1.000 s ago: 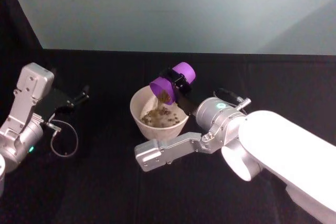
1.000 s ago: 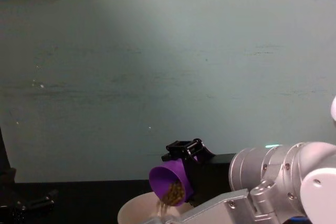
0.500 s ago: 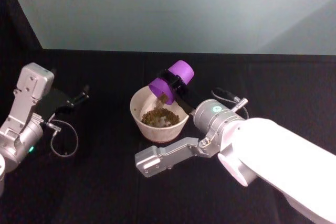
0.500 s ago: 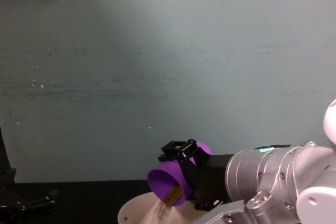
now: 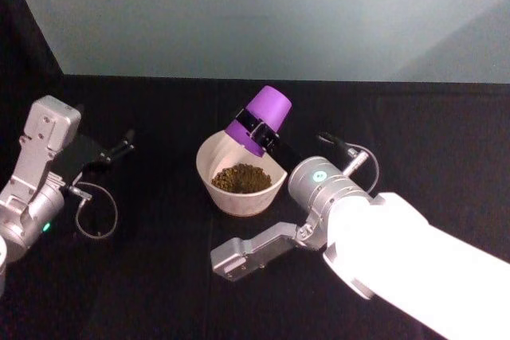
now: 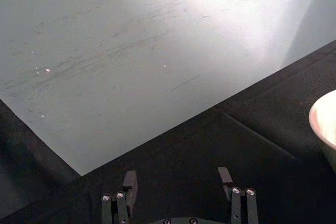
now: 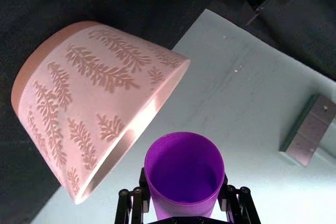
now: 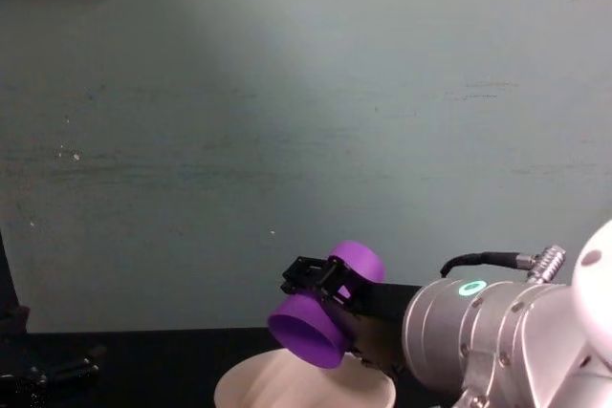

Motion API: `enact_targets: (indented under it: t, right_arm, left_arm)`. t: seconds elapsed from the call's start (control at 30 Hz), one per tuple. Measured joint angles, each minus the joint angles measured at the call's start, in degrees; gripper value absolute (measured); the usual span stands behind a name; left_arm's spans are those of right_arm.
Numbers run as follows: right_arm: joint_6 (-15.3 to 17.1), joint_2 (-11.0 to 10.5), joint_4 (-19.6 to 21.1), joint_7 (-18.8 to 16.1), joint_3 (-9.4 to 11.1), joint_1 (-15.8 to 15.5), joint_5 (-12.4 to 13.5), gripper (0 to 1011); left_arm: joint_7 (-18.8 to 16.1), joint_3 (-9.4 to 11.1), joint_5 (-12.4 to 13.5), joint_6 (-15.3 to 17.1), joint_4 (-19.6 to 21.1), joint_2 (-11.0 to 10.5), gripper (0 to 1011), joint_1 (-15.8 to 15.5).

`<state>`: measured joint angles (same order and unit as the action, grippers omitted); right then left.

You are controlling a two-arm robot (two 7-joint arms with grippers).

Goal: Pick up the cup and pour the mung beans from the cup into the bowl.

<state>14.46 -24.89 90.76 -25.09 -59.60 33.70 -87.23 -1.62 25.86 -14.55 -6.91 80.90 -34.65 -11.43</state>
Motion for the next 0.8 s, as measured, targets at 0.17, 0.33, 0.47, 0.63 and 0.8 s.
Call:
enact_targets:
  t: [0.17, 0.33, 0.47, 0.63, 0.8]
  right_arm:
    - [0.01, -0.04, 0.16, -0.40, -0.47, 0.05, -2.30, 720]
    - [-0.32, 0.10, 0.95, -0.38, 1.34, -1.07, -0.71, 720]
    - [-1.37, 0.14, 2.62, 0.67, 5.95, -3.30, 8.14, 720]
    - [-3.11, 0.69, 4.42, 1.59, 13.68, -7.07, 21.30, 720]
    - [-4.75, 1.45, 5.15, 1.59, 20.05, -10.06, 32.58, 720]
  left_arm:
    - [0.00, 0.00, 0.00, 0.00, 0.00, 0.00, 1000, 0.00]
    - [0.00, 0.00, 0.00, 0.00, 0.00, 0.00, 1000, 0.00]
    - [0.00, 0.00, 0.00, 0.00, 0.00, 0.00, 1000, 0.00]
    - [0.00, 0.00, 0.00, 0.00, 0.00, 0.00, 1000, 0.00]
    - [0.00, 0.00, 0.00, 0.00, 0.00, 0.00, 1000, 0.00]
